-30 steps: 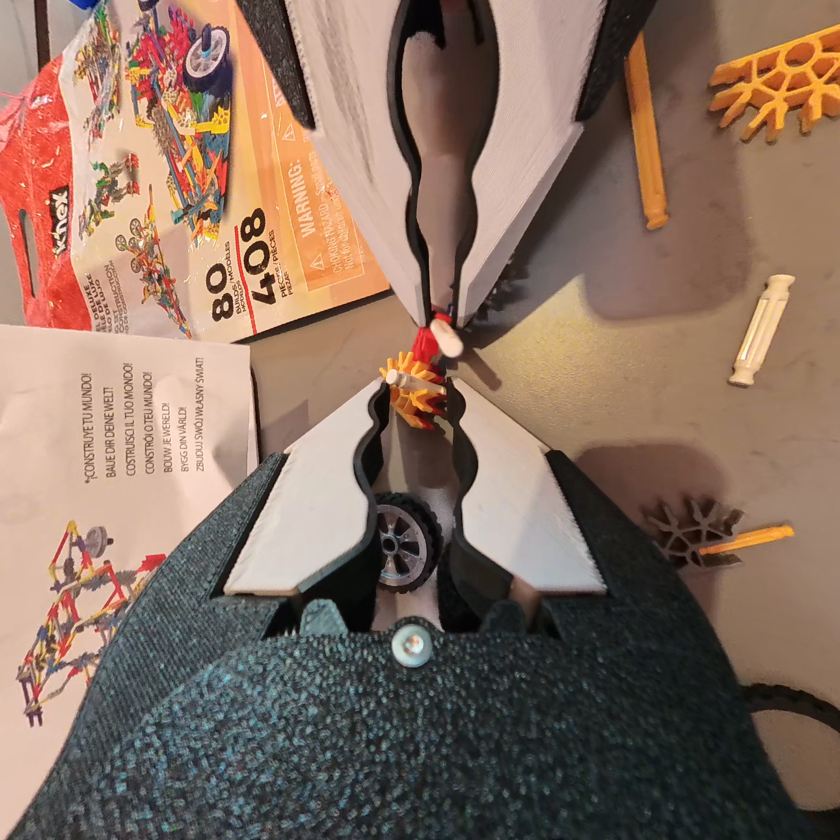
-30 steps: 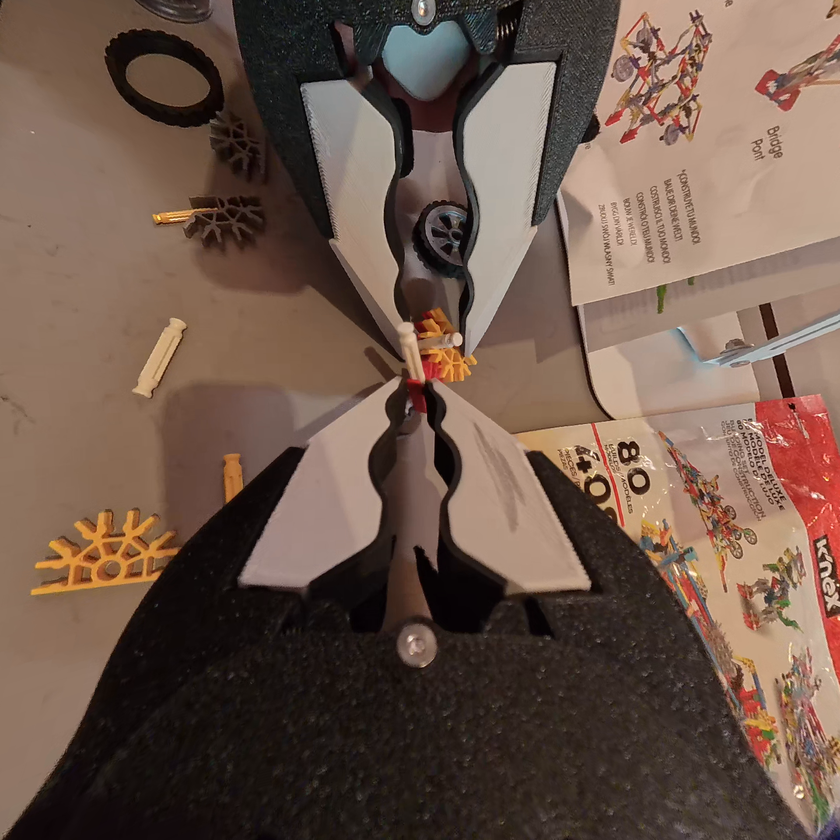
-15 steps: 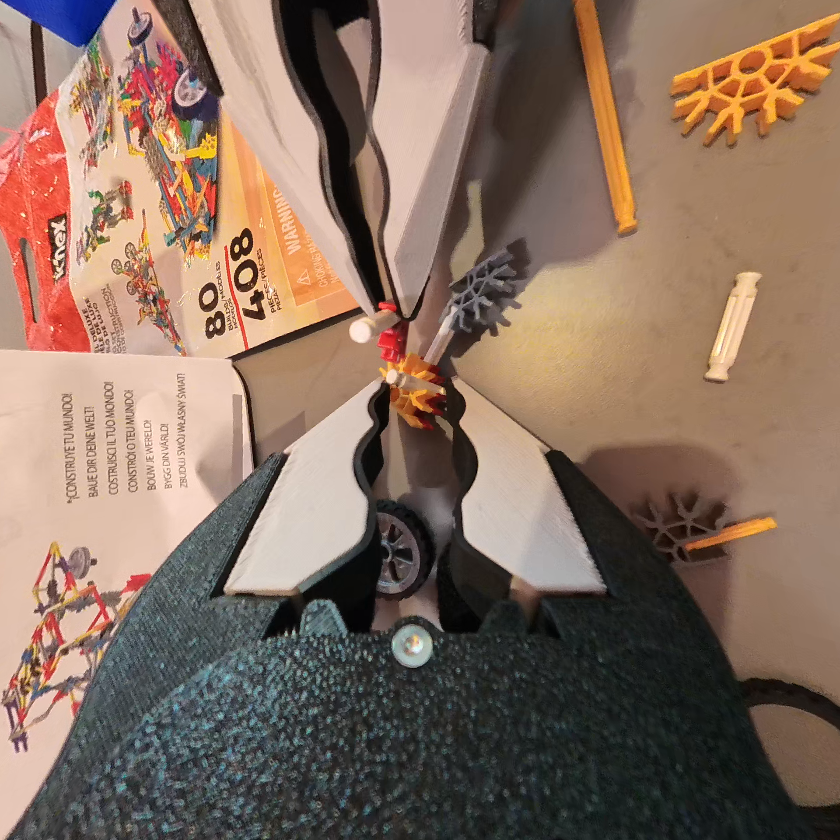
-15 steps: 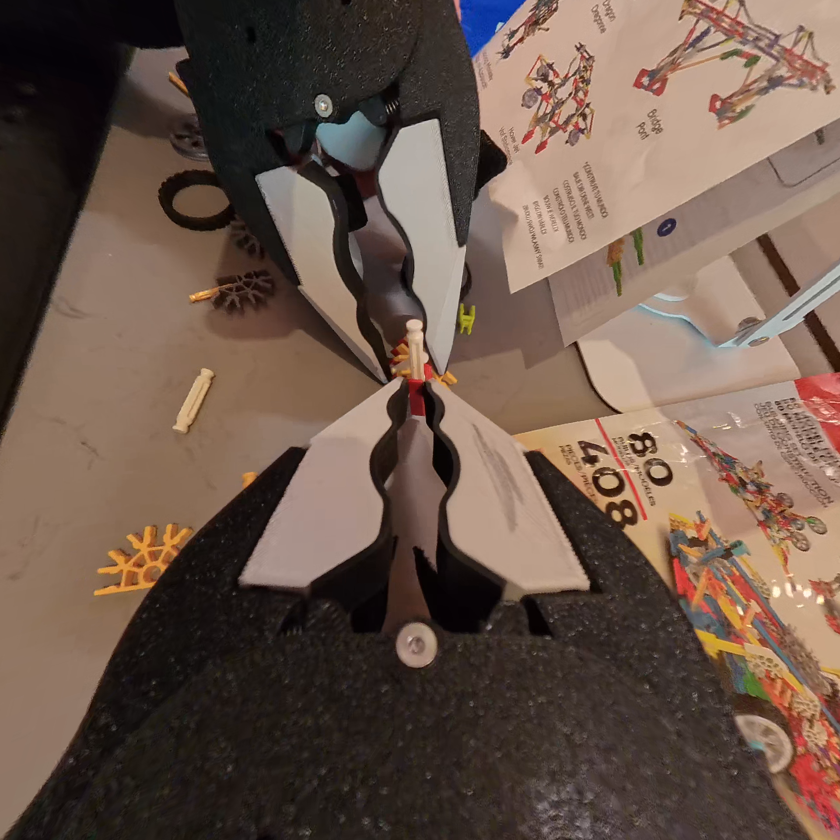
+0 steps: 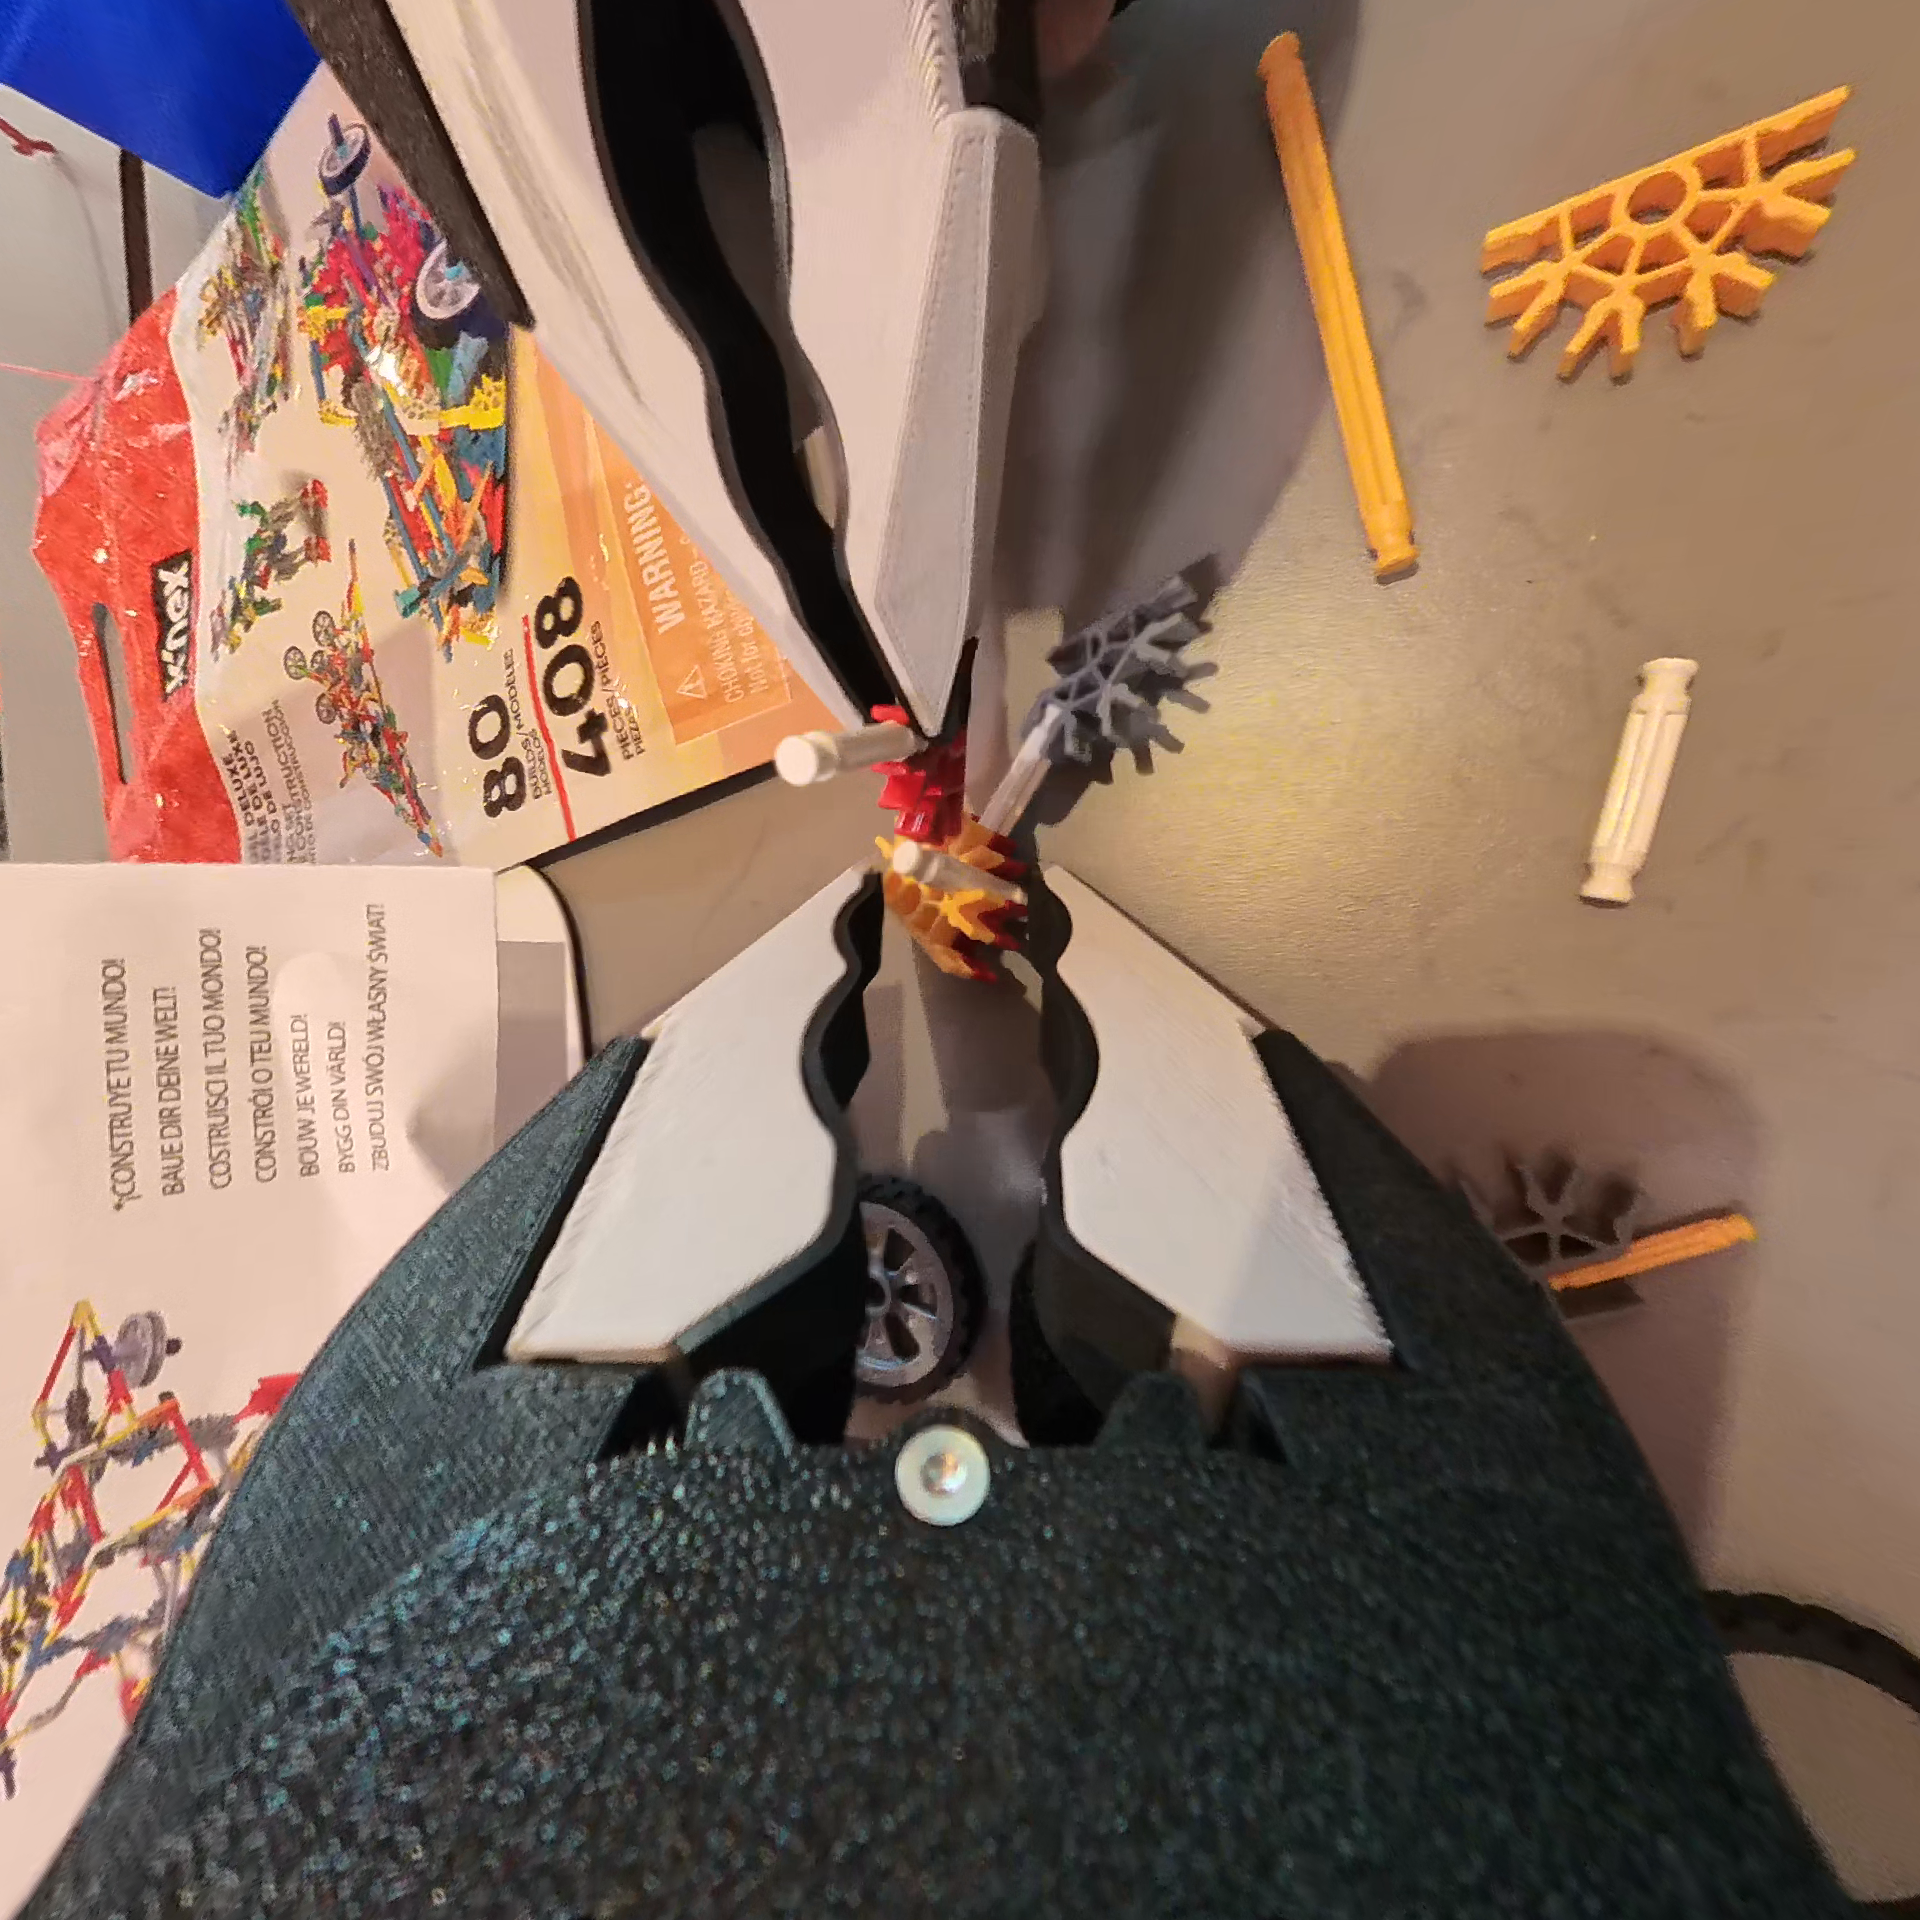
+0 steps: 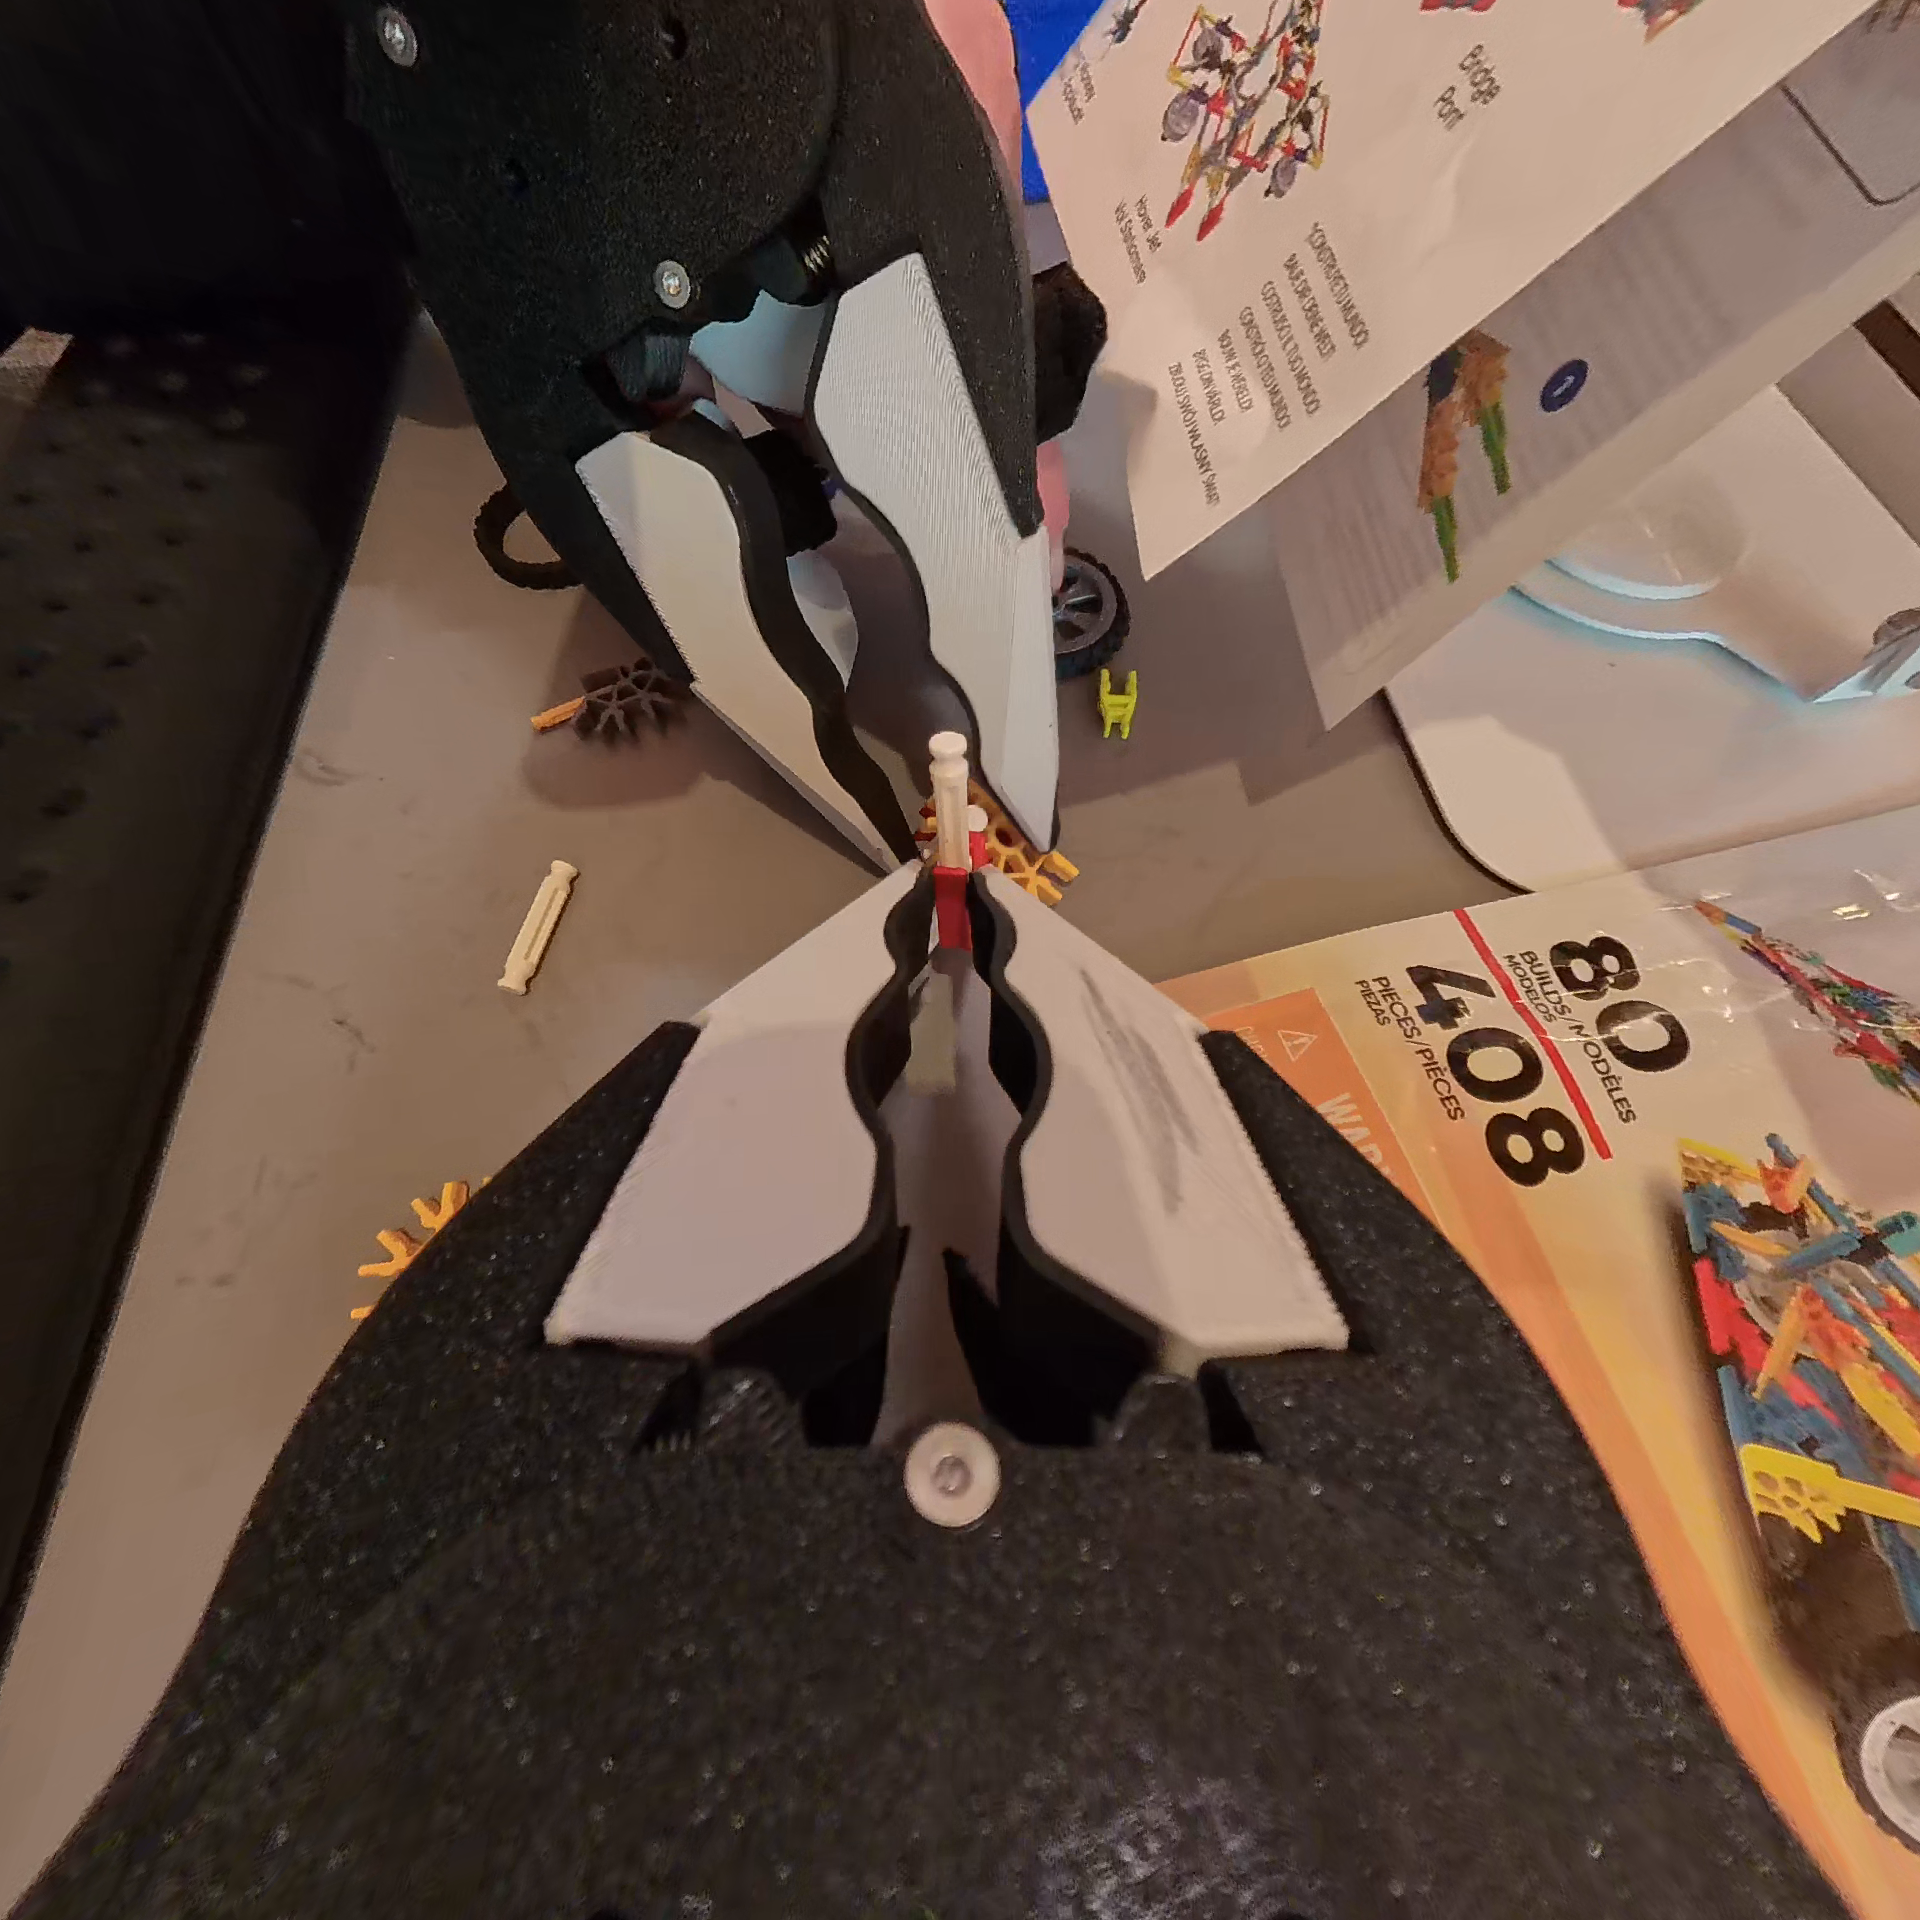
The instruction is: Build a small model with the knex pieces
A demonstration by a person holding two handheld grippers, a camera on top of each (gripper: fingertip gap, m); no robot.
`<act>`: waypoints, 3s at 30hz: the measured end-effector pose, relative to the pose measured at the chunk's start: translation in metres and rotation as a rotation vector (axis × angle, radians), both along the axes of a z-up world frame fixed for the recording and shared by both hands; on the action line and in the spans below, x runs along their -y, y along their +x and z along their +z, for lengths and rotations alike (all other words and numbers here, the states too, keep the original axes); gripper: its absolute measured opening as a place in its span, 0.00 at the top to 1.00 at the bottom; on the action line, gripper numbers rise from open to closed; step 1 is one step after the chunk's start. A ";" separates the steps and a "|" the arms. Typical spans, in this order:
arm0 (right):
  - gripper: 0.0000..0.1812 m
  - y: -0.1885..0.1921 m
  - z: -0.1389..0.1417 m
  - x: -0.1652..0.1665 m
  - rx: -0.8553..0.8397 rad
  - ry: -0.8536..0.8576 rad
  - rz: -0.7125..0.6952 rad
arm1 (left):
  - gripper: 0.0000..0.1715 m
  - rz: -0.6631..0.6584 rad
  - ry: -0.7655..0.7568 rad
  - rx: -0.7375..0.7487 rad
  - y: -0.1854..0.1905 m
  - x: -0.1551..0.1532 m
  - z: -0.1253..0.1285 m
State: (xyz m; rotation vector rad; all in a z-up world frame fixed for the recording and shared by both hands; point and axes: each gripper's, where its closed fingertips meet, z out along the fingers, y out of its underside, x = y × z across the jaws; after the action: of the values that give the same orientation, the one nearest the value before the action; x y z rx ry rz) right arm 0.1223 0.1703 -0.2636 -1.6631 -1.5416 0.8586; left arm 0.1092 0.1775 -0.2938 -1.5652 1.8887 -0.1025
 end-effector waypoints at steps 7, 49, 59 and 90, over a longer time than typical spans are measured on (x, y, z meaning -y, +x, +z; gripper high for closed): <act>0.97 0.001 -0.001 -0.003 0.003 -0.008 -0.013 | 0.83 0.043 0.016 -0.021 -0.005 -0.005 0.004; 0.97 0.013 -0.004 -0.004 0.170 0.379 -0.019 | 0.80 0.124 -0.095 -0.069 -0.013 0.017 0.008; 0.97 0.011 -0.003 -0.002 0.219 0.574 -0.030 | 0.85 0.101 -0.096 -0.057 -0.010 0.012 0.001; 1.00 0.001 -0.024 -0.001 0.341 0.804 0.023 | 0.91 0.047 -0.147 -0.026 -0.015 0.010 -0.001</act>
State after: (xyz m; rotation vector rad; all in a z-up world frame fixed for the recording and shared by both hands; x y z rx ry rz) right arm 0.1228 0.1710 -0.2874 -1.2121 -1.8009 -0.0817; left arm 0.0939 0.1678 -0.2951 -1.7154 1.9005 -0.2057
